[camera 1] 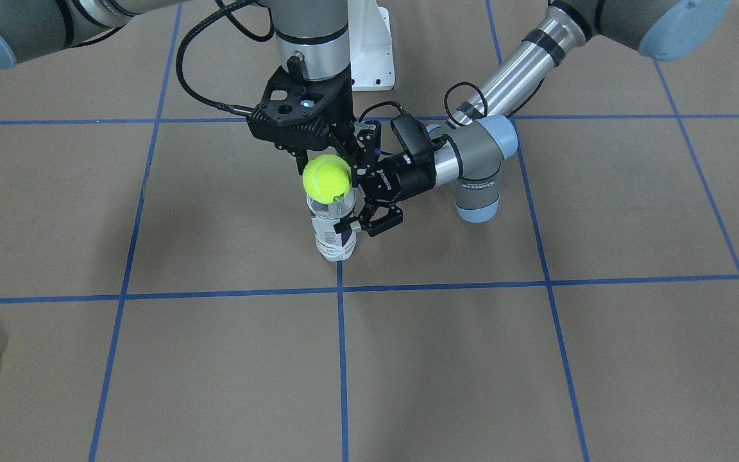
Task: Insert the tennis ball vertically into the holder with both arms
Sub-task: 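Lower the ball into the cup and open the right gripper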
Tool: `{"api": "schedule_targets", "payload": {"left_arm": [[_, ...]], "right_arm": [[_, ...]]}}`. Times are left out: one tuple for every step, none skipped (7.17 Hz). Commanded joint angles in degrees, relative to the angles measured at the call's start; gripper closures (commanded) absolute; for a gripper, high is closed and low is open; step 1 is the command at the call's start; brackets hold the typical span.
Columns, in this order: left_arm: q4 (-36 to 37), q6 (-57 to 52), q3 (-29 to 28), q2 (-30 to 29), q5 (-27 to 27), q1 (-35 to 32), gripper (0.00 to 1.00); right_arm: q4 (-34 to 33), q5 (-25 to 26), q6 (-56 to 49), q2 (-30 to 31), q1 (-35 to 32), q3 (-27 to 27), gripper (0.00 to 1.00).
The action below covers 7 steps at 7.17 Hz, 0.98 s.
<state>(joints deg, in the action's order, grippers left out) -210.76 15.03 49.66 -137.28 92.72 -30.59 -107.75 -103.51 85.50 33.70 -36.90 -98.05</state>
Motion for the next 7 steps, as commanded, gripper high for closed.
{"api": "schedule_targets", "payload": {"left_arm": [[0.0,0.0,-0.09,-0.01,0.0,0.0,0.07],[0.0,-0.08,0.0,-0.01,0.0,0.0,0.07],[0.0,0.0,0.0,-0.01,0.0,0.0,0.07],[0.0,0.0,0.0,-0.01,0.0,0.0,0.07],[0.0,0.0,0.09,-0.01,0.0,0.0,0.07],[0.0,0.0,0.09,-0.01,0.0,0.0,0.07],[0.09,0.0,0.18,-0.01,0.0,0.09,0.07]], "right_arm": [[0.0,0.5,-0.16,-0.04,0.17,-0.12,0.01],[0.0,0.5,-0.42,-0.04,0.17,-0.12,0.01],[0.0,0.24,-0.68,-0.04,0.08,-0.38,0.01],[0.0,0.06,-1.12,0.14,-0.01,-0.64,0.01],[0.0,-0.11,-3.47,0.57,-0.62,-0.73,0.01],[0.0,-0.9,-7.15,1.97,-2.89,-1.26,0.01],[0.0,-3.86,-11.71,5.38,-6.04,-3.44,0.01]]}}
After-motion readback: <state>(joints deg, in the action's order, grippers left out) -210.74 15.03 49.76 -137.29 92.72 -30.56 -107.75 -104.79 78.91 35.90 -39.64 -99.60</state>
